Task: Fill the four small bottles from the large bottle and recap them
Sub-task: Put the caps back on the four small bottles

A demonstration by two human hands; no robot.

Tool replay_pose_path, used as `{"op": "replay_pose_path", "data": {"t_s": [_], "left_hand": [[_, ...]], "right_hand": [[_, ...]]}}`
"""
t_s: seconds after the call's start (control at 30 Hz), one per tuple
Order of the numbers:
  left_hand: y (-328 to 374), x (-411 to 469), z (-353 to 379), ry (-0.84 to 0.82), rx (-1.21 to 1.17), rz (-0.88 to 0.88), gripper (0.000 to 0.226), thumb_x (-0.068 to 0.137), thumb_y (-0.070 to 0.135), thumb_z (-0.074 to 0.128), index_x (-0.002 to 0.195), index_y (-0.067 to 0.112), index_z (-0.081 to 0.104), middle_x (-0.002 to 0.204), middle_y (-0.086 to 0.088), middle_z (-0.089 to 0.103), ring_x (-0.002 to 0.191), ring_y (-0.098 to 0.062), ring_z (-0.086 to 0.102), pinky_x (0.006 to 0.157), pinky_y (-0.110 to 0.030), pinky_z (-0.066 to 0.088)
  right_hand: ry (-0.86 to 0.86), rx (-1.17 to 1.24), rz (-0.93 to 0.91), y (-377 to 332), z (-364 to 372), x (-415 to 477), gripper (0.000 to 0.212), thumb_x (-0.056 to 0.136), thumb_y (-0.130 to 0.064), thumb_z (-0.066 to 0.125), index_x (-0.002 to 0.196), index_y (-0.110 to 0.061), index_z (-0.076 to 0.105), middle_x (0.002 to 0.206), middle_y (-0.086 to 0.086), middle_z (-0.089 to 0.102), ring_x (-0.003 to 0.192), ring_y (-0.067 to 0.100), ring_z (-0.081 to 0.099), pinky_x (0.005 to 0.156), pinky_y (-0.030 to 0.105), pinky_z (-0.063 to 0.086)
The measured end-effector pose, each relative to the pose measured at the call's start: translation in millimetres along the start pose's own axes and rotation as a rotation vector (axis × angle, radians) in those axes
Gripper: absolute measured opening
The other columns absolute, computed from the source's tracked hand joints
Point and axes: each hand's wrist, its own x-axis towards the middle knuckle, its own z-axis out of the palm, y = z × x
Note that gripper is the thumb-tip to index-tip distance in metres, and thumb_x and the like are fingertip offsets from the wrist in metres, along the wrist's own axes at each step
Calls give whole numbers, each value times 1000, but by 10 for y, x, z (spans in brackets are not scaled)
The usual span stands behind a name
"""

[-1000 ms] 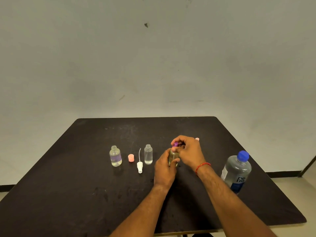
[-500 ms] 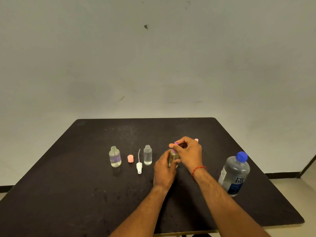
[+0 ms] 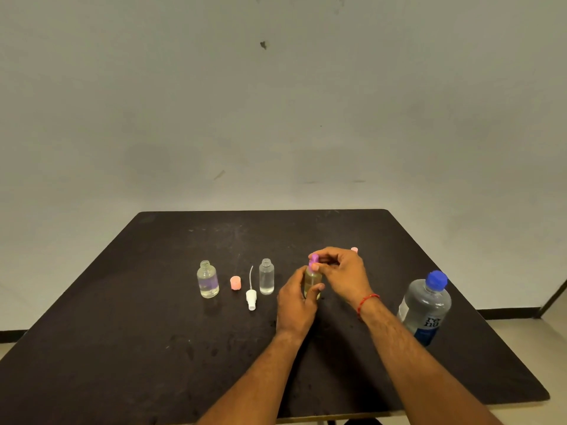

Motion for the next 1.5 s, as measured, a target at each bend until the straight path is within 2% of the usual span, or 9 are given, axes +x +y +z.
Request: {"op": "replay_pose_path", "data": {"t_s": [0.1,0.27,0.4,0.53,0.63,0.77,1.0,1.27,1.5], "left_hand": [[23,-3,-13,2,-30,-24,28,94,25,72,114,41,63,102,15,72,98,-3,67,87,-31,57],[44,-16,-27,-1,-71,-23,25,97,32,66,122,34,65,106,16,73,102,-4,69,89,-31,59],[73,-20,-30,-9,-72,-22,31,95,22,70,118,40,64,105,17,72,101,-2,68,87,-25,57],[90,-22,-36,-7,-63,-22,32,93,21,72,112,45,63,102,17,72,100,-3,68,86,-26,57],[77,-20,-32,-24,-48,-26,29,94,17,66,109,43,65,99,15,72,95,-8,69,84,-38,59],[53,-24,-28,-24,-50,-30,27,95,11,62,111,33,66,98,12,74,94,-10,71,83,-44,60],[74,-34,-34,-14,-33,-37,22,100,18,59,112,36,66,100,12,74,95,-11,71,84,-44,60],[175,-12,-67,-7,-5,-27,53,97,6,63,109,57,58,104,28,69,102,3,66,86,-13,52],[212,-9,-82,25,53,-28,51,95,0,64,118,45,58,103,49,59,101,19,58,86,-1,41]], "right_hand": [[102,9,8,38,119,-37,19,77,-11,79,83,-29,74,80,-11,74,84,1,69,105,44,47],[219,-4,2,44,207,-86,18,77,-13,80,90,-21,70,81,-8,70,80,3,67,83,26,58],[77,-37,-4,51,104,-35,37,80,-6,77,111,-25,69,93,-11,70,90,1,66,89,27,56],[43,-73,-11,68,92,-19,29,79,-6,78,95,-30,72,86,-11,73,88,3,68,94,36,55],[117,-79,-24,75,163,-68,28,80,-2,75,93,-26,70,86,-9,70,87,3,67,87,19,54],[238,-81,-57,100,286,-122,22,79,4,73,95,-12,72,89,2,69,87,11,65,75,-13,26],[190,-55,-59,235,312,-46,25,82,-5,74,99,-23,70,92,-7,69,89,5,65,79,2,44],[223,-68,-63,296,298,109,27,84,-8,73,109,-19,70,96,-6,69,94,6,65,74,-1,43],[246,-138,-61,332,354,252,27,85,-10,72,110,-21,69,96,-9,68,89,1,60,70,-2,39]]}}
